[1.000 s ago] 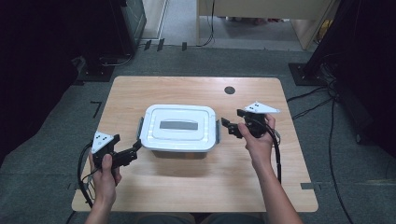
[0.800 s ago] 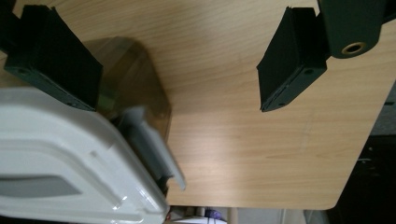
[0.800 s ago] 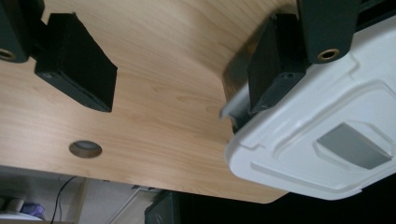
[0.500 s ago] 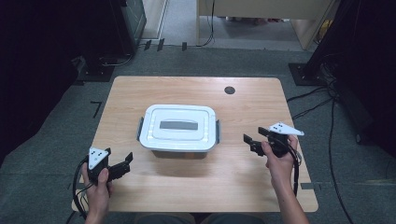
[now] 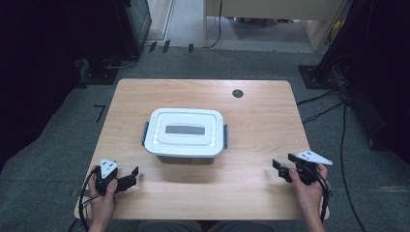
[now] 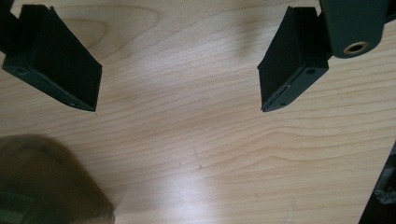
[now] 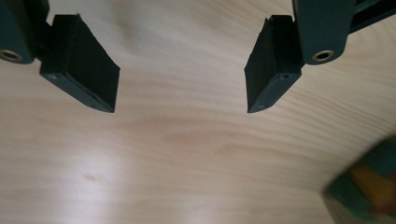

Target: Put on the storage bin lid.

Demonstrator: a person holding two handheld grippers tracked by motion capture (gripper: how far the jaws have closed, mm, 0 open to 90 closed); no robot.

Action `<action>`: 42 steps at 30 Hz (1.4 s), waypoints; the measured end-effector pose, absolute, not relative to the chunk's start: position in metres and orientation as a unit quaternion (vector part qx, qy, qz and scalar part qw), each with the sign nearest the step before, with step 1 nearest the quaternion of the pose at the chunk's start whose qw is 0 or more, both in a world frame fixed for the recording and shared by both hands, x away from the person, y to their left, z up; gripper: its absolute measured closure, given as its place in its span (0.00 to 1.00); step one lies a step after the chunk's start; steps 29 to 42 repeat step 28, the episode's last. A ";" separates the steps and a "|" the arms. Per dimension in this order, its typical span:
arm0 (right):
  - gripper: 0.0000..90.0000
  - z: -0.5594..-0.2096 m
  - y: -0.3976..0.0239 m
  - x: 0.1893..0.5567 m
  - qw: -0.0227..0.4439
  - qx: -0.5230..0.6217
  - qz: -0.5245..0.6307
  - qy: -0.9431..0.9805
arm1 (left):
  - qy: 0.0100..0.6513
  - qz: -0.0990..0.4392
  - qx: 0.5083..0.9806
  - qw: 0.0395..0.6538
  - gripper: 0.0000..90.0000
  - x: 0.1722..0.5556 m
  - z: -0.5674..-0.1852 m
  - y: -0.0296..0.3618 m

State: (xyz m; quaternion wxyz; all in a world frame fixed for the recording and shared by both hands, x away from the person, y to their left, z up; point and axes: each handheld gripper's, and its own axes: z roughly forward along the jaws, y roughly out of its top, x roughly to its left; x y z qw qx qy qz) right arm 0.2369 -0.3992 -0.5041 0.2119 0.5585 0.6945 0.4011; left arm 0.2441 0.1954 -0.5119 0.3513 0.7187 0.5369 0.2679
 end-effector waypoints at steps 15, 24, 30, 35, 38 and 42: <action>0.28 -0.524 -0.412 0.218 0.227 0.559 0.343 0.719 | 0.546 0.239 0.738 0.318 0.13 0.250 -0.519 0.192; 0.23 -0.524 -0.409 0.218 0.236 0.558 0.331 0.723 | 0.551 0.238 0.735 0.316 0.12 0.251 -0.519 0.191; 0.17 -0.525 -0.409 0.219 0.238 0.569 0.324 0.717 | 0.552 0.239 0.734 0.315 0.11 0.251 -0.519 0.190; 0.17 -0.525 -0.409 0.219 0.238 0.569 0.324 0.717 | 0.552 0.239 0.734 0.315 0.11 0.251 -0.519 0.190; 0.17 -0.525 -0.409 0.219 0.238 0.569 0.324 0.717 | 0.552 0.239 0.734 0.315 0.11 0.251 -0.519 0.190; 0.17 -0.525 -0.409 0.219 0.238 0.569 0.324 0.717 | 0.552 0.239 0.734 0.315 0.11 0.251 -0.519 0.190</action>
